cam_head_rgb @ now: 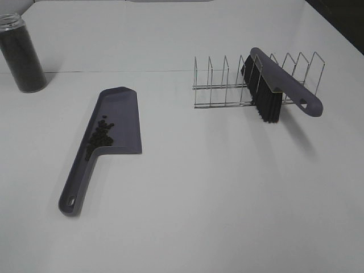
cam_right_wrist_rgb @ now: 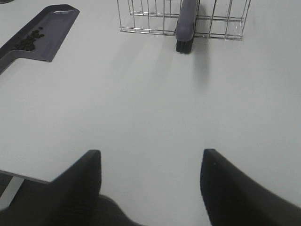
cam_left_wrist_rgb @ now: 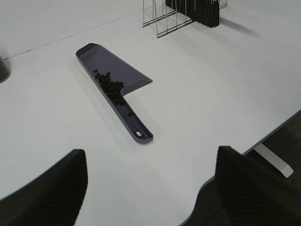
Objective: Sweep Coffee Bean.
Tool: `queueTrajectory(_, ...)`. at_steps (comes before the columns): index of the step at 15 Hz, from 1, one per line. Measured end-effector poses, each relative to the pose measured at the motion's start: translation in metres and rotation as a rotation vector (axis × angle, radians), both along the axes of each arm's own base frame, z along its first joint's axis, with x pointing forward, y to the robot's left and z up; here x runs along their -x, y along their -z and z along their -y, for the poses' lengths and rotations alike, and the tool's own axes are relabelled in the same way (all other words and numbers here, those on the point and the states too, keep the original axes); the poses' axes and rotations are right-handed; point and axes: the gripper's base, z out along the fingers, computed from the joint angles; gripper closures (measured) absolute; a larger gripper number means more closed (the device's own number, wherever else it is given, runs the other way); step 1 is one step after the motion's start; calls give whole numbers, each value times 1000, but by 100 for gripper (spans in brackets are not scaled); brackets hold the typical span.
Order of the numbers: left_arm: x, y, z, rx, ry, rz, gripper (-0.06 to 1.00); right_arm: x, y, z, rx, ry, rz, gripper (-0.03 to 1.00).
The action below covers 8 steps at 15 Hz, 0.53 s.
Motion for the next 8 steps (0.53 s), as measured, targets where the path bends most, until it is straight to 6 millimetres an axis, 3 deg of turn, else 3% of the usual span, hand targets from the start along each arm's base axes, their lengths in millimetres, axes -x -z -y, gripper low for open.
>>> queueTrajectory(3,0,0,0,0,-47,0,27,0,0,0,0,0,0,38)
queueTrajectory(8,0,0,5,0,-489,0,27,0,0,0,0,0,0,38)
